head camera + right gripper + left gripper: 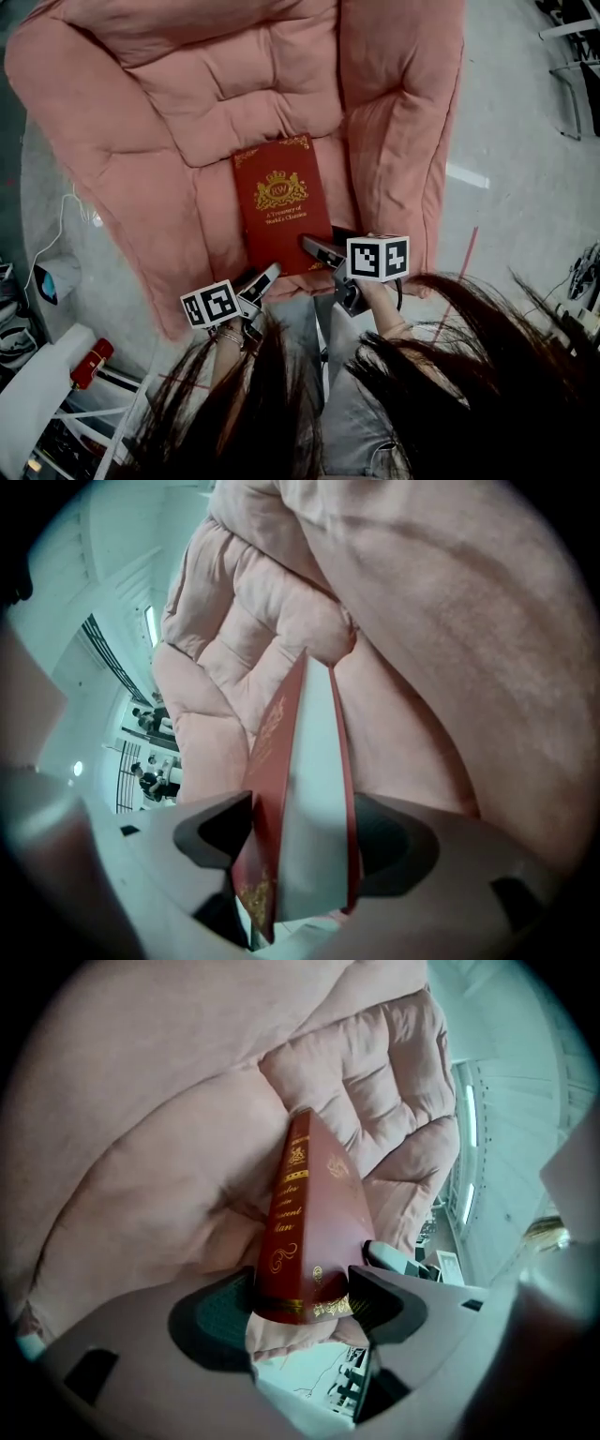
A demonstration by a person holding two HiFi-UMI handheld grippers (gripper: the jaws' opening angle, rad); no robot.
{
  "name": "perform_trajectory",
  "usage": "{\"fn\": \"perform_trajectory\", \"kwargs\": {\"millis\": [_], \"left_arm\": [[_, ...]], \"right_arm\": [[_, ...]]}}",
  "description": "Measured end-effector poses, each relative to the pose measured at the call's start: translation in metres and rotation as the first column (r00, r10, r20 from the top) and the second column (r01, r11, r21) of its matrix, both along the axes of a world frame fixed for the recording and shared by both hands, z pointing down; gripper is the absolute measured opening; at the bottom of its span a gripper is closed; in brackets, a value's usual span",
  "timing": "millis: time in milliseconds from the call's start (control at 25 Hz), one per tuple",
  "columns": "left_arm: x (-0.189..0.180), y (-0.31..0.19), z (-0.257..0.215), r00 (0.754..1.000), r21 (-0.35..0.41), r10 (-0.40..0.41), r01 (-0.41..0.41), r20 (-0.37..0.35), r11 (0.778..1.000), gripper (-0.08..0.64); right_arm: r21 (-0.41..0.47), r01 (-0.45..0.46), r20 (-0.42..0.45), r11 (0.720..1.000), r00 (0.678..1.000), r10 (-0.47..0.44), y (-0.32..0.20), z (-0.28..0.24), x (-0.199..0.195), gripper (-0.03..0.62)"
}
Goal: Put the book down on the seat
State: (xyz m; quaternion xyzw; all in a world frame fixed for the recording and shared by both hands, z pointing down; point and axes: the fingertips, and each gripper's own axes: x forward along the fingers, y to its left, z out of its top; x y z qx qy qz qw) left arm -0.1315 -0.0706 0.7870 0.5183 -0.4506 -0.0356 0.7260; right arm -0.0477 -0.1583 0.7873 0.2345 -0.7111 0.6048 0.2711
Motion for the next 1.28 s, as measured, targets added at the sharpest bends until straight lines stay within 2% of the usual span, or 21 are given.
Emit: {"fn": "perform_trajectory", "kwargs": {"millis": [360,640,880,1280], "left_arm": [[0.000,0.003,0.000,1.000,-0.003,-0.012,0.012,0.022,1.000,0.307],[-0.002,0.005,-0.002,0.999,-0.005,-0.030,0.031,0.041,1.000,0.307],[-0.005,0.006,-0.005,0.996,-0.010,-0.038,0.039,0.079,0.999,0.307],[-0.008,0.012,-0.017,0.988,-0.009,-0.103,0.105,0.112,0.994,0.307]], "right_arm": [[0.006,0.003,-0.032,1.000,0.999,-0.003,0.000,0.003,0.003,0.333],[0.020,0.064,-0.070,0.998,0.996,-0.062,0.005,0.004,0.009,0.334],[0.002,0.071,-0.049,0.997,0.996,-0.071,0.005,0.000,0.014,0.334],[-0.010,0.119,-0.023,0.993,0.993,-0.119,0.015,-0.010,0.016,0.334]]}}
